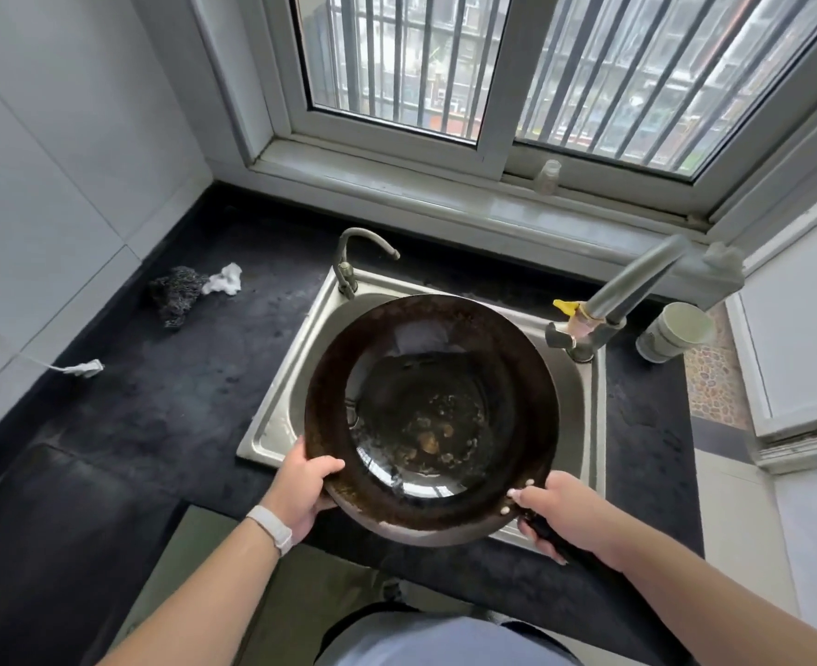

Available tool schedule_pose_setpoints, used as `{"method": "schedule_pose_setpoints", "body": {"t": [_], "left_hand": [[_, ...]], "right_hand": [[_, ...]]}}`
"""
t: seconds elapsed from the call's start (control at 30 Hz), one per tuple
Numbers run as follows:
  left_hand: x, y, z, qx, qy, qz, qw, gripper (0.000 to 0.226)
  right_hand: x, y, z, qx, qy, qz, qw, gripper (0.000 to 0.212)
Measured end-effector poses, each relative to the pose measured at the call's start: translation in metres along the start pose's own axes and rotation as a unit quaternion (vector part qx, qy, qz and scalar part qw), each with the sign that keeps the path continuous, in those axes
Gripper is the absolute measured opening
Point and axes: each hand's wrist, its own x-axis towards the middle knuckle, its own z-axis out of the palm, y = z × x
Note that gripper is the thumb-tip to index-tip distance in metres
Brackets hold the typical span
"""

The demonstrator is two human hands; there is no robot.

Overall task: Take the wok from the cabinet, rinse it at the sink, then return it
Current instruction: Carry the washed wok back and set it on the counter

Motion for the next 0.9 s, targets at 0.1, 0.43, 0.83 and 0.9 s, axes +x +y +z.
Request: {"method": "schedule_pose_setpoints", "body": {"t": [0.1, 0.43, 0.83, 0.9], "left_hand": [[-0.021, -0.012, 0.002, -0.048, 0.027, 0.001, 0.998, 0.049], [-0.100, -0.020, 0.033, -0.095, 0.128, 0.078, 0.984, 0.049], [-0.182, -0.045, 0.086, -0.120, 0.262, 0.159, 0.944, 0.045], [-0.197, -0.052, 0.086, -0.126, 0.283, 0.167, 0.936, 0.047]], "right_hand": [[0.003, 0.004, -0.003, -0.035, -0.005, -0.011, 0.999, 0.044], [-0.006, 0.018, -0.031, -0.071, -0.090, -0.108, 0.987, 0.039], [-0.017, 0.014, -0.074, -0.103, -0.177, -0.195, 0.959, 0.024], [-0.017, 0.011, -0.071, -0.124, -0.197, -0.205, 0.951, 0.024]]}}
